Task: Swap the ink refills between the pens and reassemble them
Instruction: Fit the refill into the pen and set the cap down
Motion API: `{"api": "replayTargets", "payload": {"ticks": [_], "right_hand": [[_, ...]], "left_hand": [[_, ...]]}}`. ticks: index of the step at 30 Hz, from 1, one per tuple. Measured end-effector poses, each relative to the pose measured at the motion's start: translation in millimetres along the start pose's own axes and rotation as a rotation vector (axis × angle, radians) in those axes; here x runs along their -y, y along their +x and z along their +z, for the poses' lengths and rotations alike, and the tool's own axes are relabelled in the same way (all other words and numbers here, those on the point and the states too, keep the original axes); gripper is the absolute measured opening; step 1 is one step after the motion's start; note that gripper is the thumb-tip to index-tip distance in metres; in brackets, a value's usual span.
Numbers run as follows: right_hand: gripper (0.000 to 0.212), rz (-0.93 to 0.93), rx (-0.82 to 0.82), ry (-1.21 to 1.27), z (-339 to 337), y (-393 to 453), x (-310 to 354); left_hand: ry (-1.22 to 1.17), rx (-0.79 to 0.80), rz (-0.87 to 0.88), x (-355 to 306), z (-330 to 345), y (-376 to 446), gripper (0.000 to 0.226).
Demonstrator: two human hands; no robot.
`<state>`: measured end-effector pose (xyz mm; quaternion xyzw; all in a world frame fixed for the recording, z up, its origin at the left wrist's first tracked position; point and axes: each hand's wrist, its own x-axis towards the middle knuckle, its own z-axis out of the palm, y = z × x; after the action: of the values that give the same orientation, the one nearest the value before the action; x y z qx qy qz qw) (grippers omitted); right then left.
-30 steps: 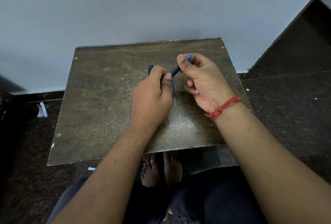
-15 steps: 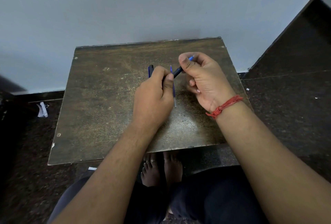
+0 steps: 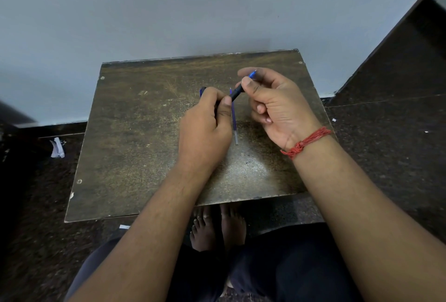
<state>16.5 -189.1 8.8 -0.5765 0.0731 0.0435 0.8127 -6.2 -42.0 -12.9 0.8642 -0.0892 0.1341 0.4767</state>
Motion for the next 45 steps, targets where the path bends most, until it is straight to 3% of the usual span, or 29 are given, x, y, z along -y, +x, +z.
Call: {"api": "replayTargets", "payload": {"ticks": [10,14,18,34,38,42,45], "right_hand": [[0.016,0.029,-0.056,-0.035,6,-1,-3],[0.004,0.025,-0.032,0.022,4,-1,-3],[0.014,0.031,0.013,0.021,2,-1,-2],[0.017,0.052,-0.172,0.042,19,1,-9],[0.01,-0.077,-0.249,-0.225,14,0,-5],[0.005,-0.29,-0.385,-0.887,-20,4,7],[0.006,-0.253,-0.409,-1.143,-39,5,11]], "left_hand": [[0.048,0.013,0.022,-2,0,-1,0.015],[0.0,-0.003,-0.003,-2,0,0,0.015],[-0.03,-0.002,-0.024,-1,0,1,0.015],[0.131,-0.009,-0.005,-3,-1,-1,0.014],[0.092,-0.039,-0.017,-3,-3,0,0.013],[0.067,-0.074,-0.055,-1,-6,3,0.014],[0.057,-0.082,-0.059,0,-7,3,0.014]]}}
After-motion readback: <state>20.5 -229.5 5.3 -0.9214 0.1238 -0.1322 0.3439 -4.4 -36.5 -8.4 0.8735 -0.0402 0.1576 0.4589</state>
